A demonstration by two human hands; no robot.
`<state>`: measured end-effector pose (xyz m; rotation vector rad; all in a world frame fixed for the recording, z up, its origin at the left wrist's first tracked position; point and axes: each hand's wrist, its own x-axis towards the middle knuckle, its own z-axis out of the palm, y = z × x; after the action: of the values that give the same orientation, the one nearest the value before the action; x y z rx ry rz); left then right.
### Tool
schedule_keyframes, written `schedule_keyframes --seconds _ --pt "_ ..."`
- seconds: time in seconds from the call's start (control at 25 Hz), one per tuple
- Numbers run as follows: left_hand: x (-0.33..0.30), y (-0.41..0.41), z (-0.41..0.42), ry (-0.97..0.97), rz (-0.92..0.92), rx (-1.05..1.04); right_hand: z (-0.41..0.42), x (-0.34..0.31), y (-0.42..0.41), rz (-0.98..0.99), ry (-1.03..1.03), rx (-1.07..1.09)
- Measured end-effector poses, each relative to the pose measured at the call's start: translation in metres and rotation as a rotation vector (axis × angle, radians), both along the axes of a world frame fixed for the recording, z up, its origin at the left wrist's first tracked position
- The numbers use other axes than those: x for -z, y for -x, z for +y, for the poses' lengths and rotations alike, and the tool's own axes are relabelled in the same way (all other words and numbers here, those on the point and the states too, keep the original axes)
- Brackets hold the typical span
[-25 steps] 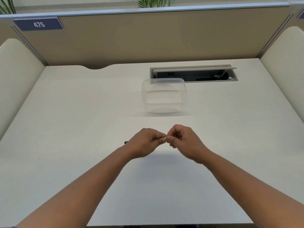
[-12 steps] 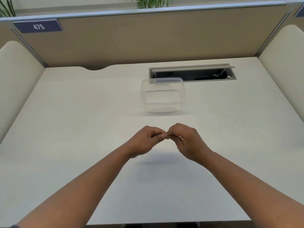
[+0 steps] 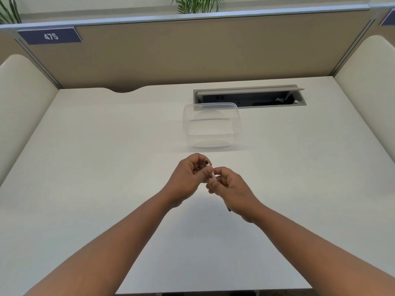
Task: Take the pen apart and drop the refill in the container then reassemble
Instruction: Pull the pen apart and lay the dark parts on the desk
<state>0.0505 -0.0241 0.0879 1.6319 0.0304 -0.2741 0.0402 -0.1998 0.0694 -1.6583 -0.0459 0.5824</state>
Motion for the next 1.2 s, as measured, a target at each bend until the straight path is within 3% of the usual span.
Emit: schedule_keyframes --seconds 0.2,0.36,0.48,0.8,1.2 --pt "0.003 -0.003 0.014 -0.059 0.054 0.007 -0.004 -0.005 -0.012 -0.428 0.414 -0.116" --pt "0.006 -0.002 0.021 -0.304 0.033 0.136 -0.009 -0.008 -0.021 -0.647 0.762 -0.281" --pt "0.004 -0.002 0.022 -0.493 0.001 0.256 -0.01 -0.007 -0.022 -0.719 0.913 -0.33" --pt "0.006 -0.001 0.009 -0.834 -0.081 0.502 -0.005 0.002 -0.017 -0.813 1.043 -0.37" --pt "0.009 0.002 0.007 -0.953 -0.234 0.584 -0.004 0.0 -0.013 -0.663 0.961 -0.417"
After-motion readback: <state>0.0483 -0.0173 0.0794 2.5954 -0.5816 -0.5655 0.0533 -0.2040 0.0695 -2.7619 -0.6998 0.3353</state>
